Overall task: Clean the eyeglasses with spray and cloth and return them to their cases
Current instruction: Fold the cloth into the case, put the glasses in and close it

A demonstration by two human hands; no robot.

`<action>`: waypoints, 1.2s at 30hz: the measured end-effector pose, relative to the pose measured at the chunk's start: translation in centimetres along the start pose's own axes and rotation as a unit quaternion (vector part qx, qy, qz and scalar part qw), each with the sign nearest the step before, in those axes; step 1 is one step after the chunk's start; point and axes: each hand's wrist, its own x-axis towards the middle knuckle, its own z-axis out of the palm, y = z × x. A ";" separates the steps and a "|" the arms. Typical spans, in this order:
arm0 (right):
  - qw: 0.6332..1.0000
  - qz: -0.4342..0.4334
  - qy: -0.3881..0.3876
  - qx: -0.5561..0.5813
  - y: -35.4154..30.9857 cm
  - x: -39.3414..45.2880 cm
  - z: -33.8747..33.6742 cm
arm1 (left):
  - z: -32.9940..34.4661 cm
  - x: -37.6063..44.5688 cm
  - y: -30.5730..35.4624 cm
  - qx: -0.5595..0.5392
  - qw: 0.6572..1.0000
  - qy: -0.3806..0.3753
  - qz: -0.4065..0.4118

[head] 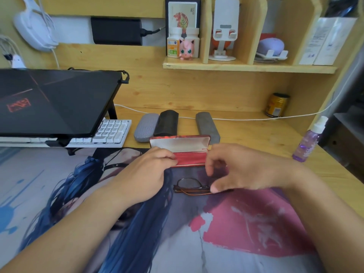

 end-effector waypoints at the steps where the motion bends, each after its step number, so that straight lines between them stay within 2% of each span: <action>1: 0.999 -0.003 -0.009 -0.037 -0.3 0.2 0.5 | 0.1 -0.1 -0.1 0.007 1.000 0.005 -0.001; 6: 0.994 -0.026 -0.010 -0.106 -0.4 1.1 1.9 | -0.3 -0.5 -0.9 0.061 0.998 0.029 -0.007; 12: 0.984 -0.073 0.042 -0.157 -0.4 1.3 2.6 | -1.2 -0.3 -1.7 -0.029 0.999 0.020 -0.026; 16: 0.976 -0.110 0.077 -0.170 -0.5 1.8 3.4 | -1.2 -0.4 -1.7 -0.043 0.998 0.022 -0.033; 22: 0.976 -0.121 0.100 -0.150 0.1 2.1 3.9 | -1.4 -0.3 -2.1 -0.068 0.996 0.028 -0.047; 27: 0.976 -0.126 0.111 -0.140 1.0 2.5 4.4 | -1.3 -0.3 -2.4 -0.006 0.999 0.042 -0.013; 30: 0.985 -0.113 0.104 -0.082 1.0 2.5 3.8 | -1.6 -0.2 -2.4 -0.019 0.999 0.028 -0.035; 32: 0.987 -0.106 0.121 -0.001 0.8 2.7 2.9 | -1.7 -0.3 -2.5 -0.049 0.997 0.010 -0.058; 34: 0.989 -0.069 0.119 0.059 0.1 3.7 1.7 | -1.8 -0.3 -2.8 -0.066 0.996 0.002 -0.066; 36: 0.995 -0.031 0.090 0.021 -0.7 5.2 0.8 | -2.0 -0.3 -2.9 -0.079 0.994 -0.009 -0.071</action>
